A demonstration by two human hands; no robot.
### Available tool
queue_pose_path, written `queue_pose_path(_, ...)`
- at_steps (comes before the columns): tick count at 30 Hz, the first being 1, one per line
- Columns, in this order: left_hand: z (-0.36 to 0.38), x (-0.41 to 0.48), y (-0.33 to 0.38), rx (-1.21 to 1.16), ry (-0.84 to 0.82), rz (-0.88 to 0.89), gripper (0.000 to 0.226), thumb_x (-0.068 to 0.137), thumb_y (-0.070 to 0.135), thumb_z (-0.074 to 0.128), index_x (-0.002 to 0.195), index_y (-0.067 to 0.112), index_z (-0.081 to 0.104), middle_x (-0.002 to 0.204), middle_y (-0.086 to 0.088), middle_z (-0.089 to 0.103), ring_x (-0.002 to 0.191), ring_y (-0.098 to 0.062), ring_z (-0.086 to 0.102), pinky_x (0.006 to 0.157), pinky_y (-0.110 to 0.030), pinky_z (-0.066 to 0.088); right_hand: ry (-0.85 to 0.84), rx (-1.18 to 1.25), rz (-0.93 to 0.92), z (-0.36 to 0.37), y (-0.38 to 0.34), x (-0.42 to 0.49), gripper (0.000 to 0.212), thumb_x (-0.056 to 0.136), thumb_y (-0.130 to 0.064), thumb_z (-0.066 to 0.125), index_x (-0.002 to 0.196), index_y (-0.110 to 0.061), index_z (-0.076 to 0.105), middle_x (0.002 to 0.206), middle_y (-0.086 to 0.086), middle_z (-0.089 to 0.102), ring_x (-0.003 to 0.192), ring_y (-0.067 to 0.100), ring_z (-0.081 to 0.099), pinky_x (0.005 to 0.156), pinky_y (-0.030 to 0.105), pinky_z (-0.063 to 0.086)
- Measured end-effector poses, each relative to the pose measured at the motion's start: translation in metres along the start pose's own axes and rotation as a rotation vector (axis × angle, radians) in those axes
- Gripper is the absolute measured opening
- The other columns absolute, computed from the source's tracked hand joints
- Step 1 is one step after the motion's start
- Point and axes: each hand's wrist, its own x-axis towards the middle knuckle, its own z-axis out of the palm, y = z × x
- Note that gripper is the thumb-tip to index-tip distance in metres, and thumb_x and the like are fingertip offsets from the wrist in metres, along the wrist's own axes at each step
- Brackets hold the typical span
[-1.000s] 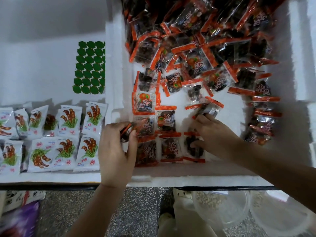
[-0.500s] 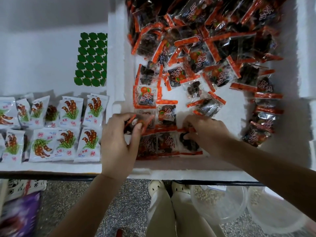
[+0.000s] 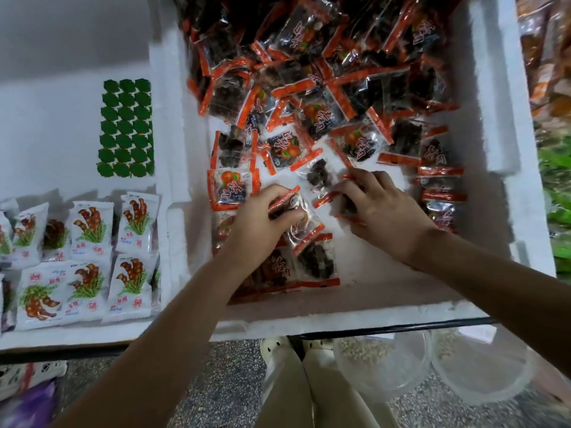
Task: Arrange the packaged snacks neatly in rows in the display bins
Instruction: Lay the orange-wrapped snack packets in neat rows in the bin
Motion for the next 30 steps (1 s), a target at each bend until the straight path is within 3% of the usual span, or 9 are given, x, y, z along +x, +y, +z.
queue_pose_path(2, 0.003, 0.011, 0.000, 0.041, -0.050, 0.005, 0.017, 0.086, 0.015, 0.067, 0.103, 0.014, 0.063, 0.088, 0.014, 0.061, 0.079, 0.009, 0.057, 0.068, -0.002, 0.037, 0.038, 0.082, 0.012, -0.001, 0.005, -0.004, 0.056, 0.088, -0.020, 0.054, 0.138, -0.007, 0.031, 0.139, 0.018, 0.038, 0.124, 0.034, 0.039, 0.094, 0.042, 0.042)
queue_pose_path(5, 0.006, 0.023, -0.001, 0.126, -0.087, -0.046, 0.037, 0.085, 0.015, 0.068, 0.121, 0.016, 0.059, 0.112, 0.009, 0.059, 0.104, -0.007, 0.054, 0.079, -0.006, 0.035, 0.122, 0.332, 0.055, -0.008, 0.013, -0.014, 0.039, 0.092, -0.011, 0.050, 0.129, -0.009, 0.038, 0.111, 0.020, 0.058, 0.095, 0.036, 0.058, 0.071, 0.033, 0.041)
queue_pose_path(8, 0.010, 0.027, 0.000, 0.244, -0.102, -0.050, 0.051, 0.084, 0.014, 0.069, 0.131, 0.018, 0.051, 0.134, 0.002, 0.052, 0.113, -0.012, 0.052, 0.087, -0.005, 0.031, 0.164, 0.480, 0.085, -0.018, 0.022, -0.018, 0.033, 0.089, -0.014, 0.062, 0.121, -0.011, 0.055, 0.110, 0.006, 0.055, 0.100, 0.026, 0.057, 0.083, 0.021, 0.036)
queue_pose_path(12, 0.015, 0.022, 0.004, 0.372, -0.113, 0.006, 0.055, 0.089, 0.016, 0.063, 0.139, 0.019, 0.041, 0.140, -0.001, 0.042, 0.129, -0.017, 0.039, 0.101, -0.023, 0.029, -0.094, 0.524, 0.110, -0.016, 0.022, -0.025, 0.027, 0.090, -0.019, 0.059, 0.113, -0.025, 0.047, 0.094, 0.000, 0.060, 0.090, 0.019, 0.060, 0.073, 0.023, 0.037)
queue_pose_path(15, 0.016, 0.017, 0.000, 0.406, -0.119, 0.061, 0.057, 0.092, 0.018, 0.058, 0.144, 0.021, 0.034, 0.138, 0.000, 0.037, 0.130, -0.015, 0.034, 0.103, -0.021, 0.025, -0.227, 0.487, 0.041, 0.003, 0.017, -0.026, 0.020, 0.093, -0.014, 0.056, 0.110, -0.023, 0.057, 0.107, 0.002, 0.063, 0.099, 0.019, 0.060, 0.078, 0.019, 0.037)
queue_pose_path(18, 0.018, 0.015, -0.004, 0.396, -0.114, 0.105, 0.062, 0.092, 0.015, 0.058, 0.146, 0.023, 0.031, 0.135, 0.000, 0.037, 0.129, -0.012, 0.033, 0.097, -0.013, 0.018, -0.238, 0.490, 0.008, 0.014, 0.013, -0.025, 0.027, 0.089, -0.018, 0.062, 0.115, -0.021, 0.059, 0.114, 0.001, 0.062, 0.105, 0.019, 0.058, 0.085, 0.021, 0.039)
queue_pose_path(23, 0.018, 0.016, -0.007, 0.567, -0.029, 0.157, 0.069, 0.089, 0.025, 0.062, 0.147, 0.024, 0.026, 0.140, 0.003, 0.040, 0.128, -0.015, 0.026, 0.110, -0.034, 0.015, -0.115, 0.170, -0.096, 0.014, 0.009, -0.022, 0.036, 0.086, -0.035, 0.063, 0.119, -0.024, 0.055, 0.124, -0.001, 0.047, 0.117, 0.018, 0.044, 0.095, 0.027, 0.032)
queue_pose_path(27, 0.016, 0.014, -0.010, 0.550, -0.018, 0.163, 0.072, 0.090, 0.030, 0.060, 0.149, 0.021, 0.020, 0.144, 0.000, 0.035, 0.132, -0.018, 0.024, 0.111, -0.037, 0.016, 0.072, 0.254, -0.141, 0.001, 0.001, -0.016, 0.051, 0.084, -0.018, 0.067, 0.131, -0.015, 0.047, 0.128, 0.006, 0.049, 0.115, 0.025, 0.048, 0.097, 0.035, 0.039)
queue_pose_path(30, 0.016, 0.006, -0.018, 0.587, 0.013, 0.188, 0.067, 0.093, 0.036, 0.052, 0.149, 0.015, 0.021, 0.147, -0.002, 0.034, 0.136, -0.019, 0.023, 0.113, -0.031, 0.011, 0.188, 0.124, -0.248, 0.004, -0.009, -0.001, 0.066, 0.079, -0.008, 0.070, 0.139, -0.014, 0.042, 0.138, 0.011, 0.048, 0.120, 0.030, 0.050, 0.098, 0.042, 0.044)
